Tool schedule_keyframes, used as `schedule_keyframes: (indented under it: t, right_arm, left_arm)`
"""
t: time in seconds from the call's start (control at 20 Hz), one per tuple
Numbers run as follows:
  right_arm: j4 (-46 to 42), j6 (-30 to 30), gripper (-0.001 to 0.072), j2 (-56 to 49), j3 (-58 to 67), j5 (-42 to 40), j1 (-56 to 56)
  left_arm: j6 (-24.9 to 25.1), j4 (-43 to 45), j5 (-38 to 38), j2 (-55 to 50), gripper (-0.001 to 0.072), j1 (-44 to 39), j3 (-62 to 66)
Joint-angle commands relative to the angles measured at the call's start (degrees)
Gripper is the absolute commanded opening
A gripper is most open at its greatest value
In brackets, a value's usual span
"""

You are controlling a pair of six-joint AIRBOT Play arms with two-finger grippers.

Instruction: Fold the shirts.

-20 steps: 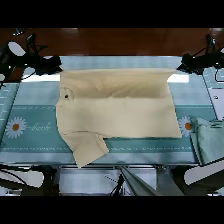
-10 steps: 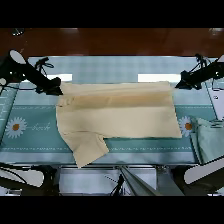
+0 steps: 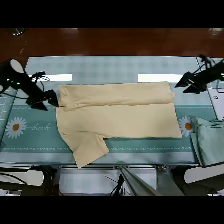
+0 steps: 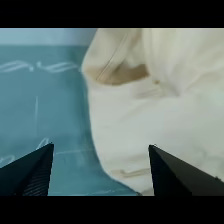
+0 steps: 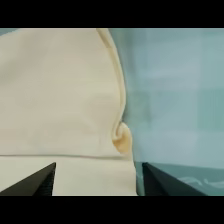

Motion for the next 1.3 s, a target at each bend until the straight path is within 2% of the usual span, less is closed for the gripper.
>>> schedule_keyframes:
  t: [0.0,0.1,0.2,0.3,0.4,0.55,0.85,1.05,1.15,1.2,1.25]
  right_arm:
    - [1.25,-1.73,0.0622,11.47,-12.09,-5.18,-4.76]
    - [1.55,-2.4,0.0622,20.17,-26.27,-12.83,-6.23]
    - [4.87,-5.31,0.0622,27.26,-38.8,-18.64,-6.58]
    - [10.97,-7.58,0.0622,31.67,-47.47,-19.87,-6.54]
    - [18.53,-10.86,0.0622,34.42,-52.41,-20.17,-6.51]
    - [23.23,-12.26,0.0622,36.5,-53.44,-19.28,-6.51]
    - [23.71,-11.74,0.0622,37.13,-53.42,-17.49,-6.58]
    - [21.97,-8.48,0.0623,37.13,-50.16,-15.45,-10.95]
    - [16.65,-7.48,0.0623,37.13,-47.36,-12.11,-16.76]
    - [12.52,-6.75,0.0622,37.13,-46.97,-10.84,-19.69]
    - [7.34,-5.07,0.0622,37.13,-47.3,-9.46,-22.29]
  left_arm:
    - [0.92,0.98,2.19,8.72,0.0705,5.75,-11.52]
    - [1.25,-0.31,6.32,15.19,0.0704,11.17,-23.8]
    - [6.23,-8.28,10.4,20.83,0.0704,17.44,-33.42]
    - [12.68,-21.27,13.55,25.83,0.0704,22.95,-40.85]
    - [16.39,-26.88,13.94,27.69,0.0704,24.0,-46.29]
    - [17.42,-26.91,16.24,27.71,0.0703,21.44,-51.69]
    - [18.93,-28.81,17.38,27.52,0.0703,10.56,-54.88]
    - [15.34,-28.85,24.13,27.3,0.0703,1.38,-54.97]
    - [15.19,-28.85,26.62,27.3,0.0698,-2.58,-54.95]
    - [15.15,-28.87,27.34,27.3,0.0598,-3.45,-54.95]
    - [14.58,-28.85,27.63,27.3,0.0174,-3.67,-54.93]
